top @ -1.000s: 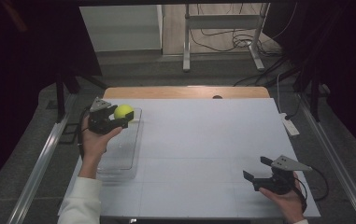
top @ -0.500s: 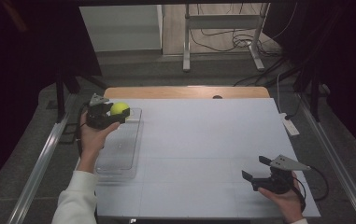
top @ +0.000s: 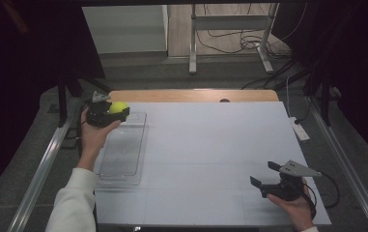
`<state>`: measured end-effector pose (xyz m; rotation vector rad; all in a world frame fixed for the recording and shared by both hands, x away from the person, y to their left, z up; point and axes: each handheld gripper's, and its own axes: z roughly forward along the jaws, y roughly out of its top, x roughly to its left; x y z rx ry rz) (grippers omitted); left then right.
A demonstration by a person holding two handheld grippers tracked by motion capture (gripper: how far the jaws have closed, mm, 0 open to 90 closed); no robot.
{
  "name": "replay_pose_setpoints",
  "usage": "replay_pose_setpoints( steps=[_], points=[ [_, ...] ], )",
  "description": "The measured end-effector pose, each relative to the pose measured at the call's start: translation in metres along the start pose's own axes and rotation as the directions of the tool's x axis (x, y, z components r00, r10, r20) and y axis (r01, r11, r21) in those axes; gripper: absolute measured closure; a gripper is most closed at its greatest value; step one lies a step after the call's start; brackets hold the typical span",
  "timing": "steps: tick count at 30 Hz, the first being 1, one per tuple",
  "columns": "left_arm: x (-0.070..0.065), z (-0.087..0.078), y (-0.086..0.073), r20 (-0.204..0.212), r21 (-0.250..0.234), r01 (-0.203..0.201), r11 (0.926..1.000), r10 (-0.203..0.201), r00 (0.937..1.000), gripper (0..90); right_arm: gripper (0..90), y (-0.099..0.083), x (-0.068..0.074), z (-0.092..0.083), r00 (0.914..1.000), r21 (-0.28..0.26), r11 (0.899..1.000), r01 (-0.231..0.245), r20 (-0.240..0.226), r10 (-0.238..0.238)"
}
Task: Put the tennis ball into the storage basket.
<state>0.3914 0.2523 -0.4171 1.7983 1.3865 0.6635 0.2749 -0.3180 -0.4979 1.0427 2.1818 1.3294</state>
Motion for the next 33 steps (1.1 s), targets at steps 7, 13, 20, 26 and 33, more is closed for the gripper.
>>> replay_pose_setpoints(
  steps=[7, 13, 20, 26, 33],
  points=[
    [0.007, 0.004, -0.001, -0.004, 0.015, 0.018, 0.9997, -0.018, 0.9998, 27.5, 7.3, 0.0, 0.0, 0.0, 1.0, 0.001, 1.0, 0.002, 0.0, -0.002],
    [0.011, 0.011, -0.001, -0.004, 0.035, 0.035, 0.9988, -0.035, 0.9994, 27.6, 7.3, 0.0, 0.0, 0.0, 1.0, 0.002, 1.0, 0.002, 0.001, -0.002],
    [0.014, 0.02, -0.002, -0.022, 0.073, 0.043, 0.9964, -0.042, 0.9989, 27.5, 7.3, 0.0, 0.0, 0.0, 1.0, 0.003, 1.0, 0.001, 0.001, -0.001],
    [0.018, 0.027, -0.004, -0.035, 0.108, 0.054, 0.9927, -0.05, 0.9981, 27.5, 7.4, 0.0, 0.0, 0.0, 1.0, 0.003, 1.0, 0.0, 0.002, 0.0],
    [0.019, 0.03, -0.005, -0.041, 0.125, 0.058, 0.9905, -0.054, 0.9977, 27.5, 7.4, 0.0, 0.0, 0.001, 1.0, 0.005, 1.0, -0.001, 0.002, 0.001]
  ],
)
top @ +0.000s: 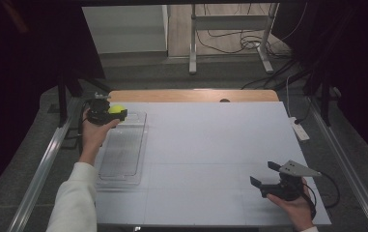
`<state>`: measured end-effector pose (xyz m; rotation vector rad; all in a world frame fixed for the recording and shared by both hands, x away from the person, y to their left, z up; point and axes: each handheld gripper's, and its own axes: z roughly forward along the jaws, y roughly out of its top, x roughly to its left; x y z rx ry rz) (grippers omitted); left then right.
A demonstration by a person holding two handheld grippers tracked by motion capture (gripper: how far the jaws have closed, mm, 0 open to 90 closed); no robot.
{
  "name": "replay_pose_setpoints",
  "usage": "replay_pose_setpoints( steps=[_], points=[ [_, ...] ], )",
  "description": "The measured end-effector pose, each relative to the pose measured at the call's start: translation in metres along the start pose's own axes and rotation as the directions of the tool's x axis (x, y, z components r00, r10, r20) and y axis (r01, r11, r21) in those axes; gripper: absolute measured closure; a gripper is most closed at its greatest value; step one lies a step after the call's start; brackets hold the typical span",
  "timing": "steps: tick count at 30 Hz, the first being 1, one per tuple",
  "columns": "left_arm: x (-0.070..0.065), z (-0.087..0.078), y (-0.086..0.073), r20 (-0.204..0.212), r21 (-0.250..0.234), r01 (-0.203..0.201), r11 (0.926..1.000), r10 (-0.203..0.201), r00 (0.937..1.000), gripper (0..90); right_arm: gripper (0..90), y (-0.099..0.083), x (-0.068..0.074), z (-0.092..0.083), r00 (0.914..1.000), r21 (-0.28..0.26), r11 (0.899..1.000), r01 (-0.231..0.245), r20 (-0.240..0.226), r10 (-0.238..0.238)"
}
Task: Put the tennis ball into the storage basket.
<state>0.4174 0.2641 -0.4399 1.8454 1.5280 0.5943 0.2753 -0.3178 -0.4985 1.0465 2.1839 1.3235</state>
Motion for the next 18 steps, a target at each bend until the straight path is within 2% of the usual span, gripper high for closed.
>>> replay_pose_setpoints(
  steps=[18],
  points=[
    [0.004, 0.012, -0.004, -0.023, 0.061, -0.003, 0.9981, 0.004, 0.9997, 27.5, 7.4, 0.0, 0.0, 0.0, 1.0, 0.001, 1.0, -0.002, 0.001, 0.002]
  ],
)
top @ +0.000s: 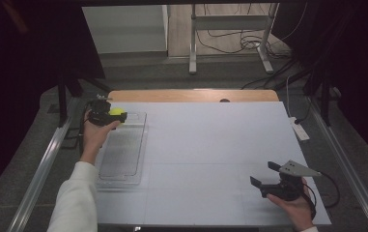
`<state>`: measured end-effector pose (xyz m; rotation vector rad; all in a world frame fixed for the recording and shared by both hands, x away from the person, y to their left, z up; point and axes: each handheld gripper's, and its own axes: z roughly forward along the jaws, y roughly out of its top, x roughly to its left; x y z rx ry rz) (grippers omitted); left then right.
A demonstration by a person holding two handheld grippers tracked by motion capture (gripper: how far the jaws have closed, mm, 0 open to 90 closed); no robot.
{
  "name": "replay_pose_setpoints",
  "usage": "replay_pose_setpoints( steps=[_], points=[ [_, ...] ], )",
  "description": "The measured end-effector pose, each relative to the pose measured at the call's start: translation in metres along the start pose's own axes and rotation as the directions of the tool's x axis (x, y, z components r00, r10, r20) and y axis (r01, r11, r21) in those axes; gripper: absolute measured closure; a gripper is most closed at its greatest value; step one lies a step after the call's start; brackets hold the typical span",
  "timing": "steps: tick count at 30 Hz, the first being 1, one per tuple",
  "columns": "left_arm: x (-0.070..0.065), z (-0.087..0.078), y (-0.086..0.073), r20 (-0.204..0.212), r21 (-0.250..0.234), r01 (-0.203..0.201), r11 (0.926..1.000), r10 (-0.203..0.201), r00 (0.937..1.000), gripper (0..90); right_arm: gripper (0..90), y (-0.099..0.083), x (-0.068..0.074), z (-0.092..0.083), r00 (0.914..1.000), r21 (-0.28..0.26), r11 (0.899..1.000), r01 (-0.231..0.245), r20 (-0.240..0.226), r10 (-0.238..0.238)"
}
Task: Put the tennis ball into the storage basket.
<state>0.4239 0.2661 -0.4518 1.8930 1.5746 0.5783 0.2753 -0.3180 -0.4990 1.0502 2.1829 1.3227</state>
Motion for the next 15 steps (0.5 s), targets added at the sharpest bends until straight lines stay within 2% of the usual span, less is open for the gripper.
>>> replay_pose_setpoints(
  steps=[15],
  points=[
    [0.001, 0.011, -0.004, -0.015, 0.048, -0.008, 0.9988, 0.009, 0.9998, 27.5, 7.4, 0.0, 0.0, 0.0, 1.0, 0.003, 1.0, 0.001, 0.002, -0.001]
  ],
)
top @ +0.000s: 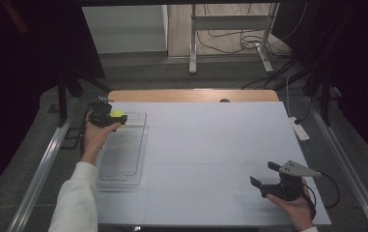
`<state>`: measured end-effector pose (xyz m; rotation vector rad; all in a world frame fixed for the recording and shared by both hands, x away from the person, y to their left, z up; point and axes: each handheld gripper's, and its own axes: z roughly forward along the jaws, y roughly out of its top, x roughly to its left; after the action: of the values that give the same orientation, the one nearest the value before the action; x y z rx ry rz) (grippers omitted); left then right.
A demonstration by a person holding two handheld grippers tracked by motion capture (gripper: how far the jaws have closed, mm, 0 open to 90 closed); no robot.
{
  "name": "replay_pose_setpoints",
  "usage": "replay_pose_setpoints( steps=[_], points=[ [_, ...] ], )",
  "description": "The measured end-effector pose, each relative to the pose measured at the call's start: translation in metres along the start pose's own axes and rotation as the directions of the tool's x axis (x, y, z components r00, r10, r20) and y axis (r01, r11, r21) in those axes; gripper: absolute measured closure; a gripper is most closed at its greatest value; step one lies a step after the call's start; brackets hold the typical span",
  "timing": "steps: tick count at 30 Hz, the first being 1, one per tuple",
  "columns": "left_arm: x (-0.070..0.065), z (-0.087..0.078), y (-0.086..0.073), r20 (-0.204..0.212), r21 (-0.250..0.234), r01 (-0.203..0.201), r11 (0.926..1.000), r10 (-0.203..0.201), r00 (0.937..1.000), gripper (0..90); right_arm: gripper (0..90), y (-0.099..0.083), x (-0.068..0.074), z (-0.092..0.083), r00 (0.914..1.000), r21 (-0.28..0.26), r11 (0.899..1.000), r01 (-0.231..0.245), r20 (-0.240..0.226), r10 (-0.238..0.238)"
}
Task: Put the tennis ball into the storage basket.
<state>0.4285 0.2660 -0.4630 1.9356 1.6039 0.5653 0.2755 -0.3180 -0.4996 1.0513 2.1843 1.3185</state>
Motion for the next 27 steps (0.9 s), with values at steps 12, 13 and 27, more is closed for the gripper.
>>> replay_pose_setpoints(
  steps=[12, 13, 27],
  points=[
    [0.0, 0.007, -0.004, 0.0, 0.033, -0.005, 0.9994, 0.005, 1.0, 27.5, 7.5, 0.0, 0.0, 0.0, 1.0, 0.002, 1.0, 0.001, 0.003, -0.001],
    [0.001, 0.008, -0.005, 0.0, 0.036, -0.007, 0.9993, 0.007, 1.0, 27.5, 7.4, 0.0, -0.001, 0.0, 1.0, 0.002, 1.0, 0.0, 0.004, 0.0],
    [-0.001, 0.015, -0.008, -0.002, 0.075, -0.022, 0.997, 0.022, 0.9997, 27.4, 7.5, 0.0, 0.0, 0.0, 1.0, 0.003, 1.0, 0.002, 0.004, -0.002]
  ],
)
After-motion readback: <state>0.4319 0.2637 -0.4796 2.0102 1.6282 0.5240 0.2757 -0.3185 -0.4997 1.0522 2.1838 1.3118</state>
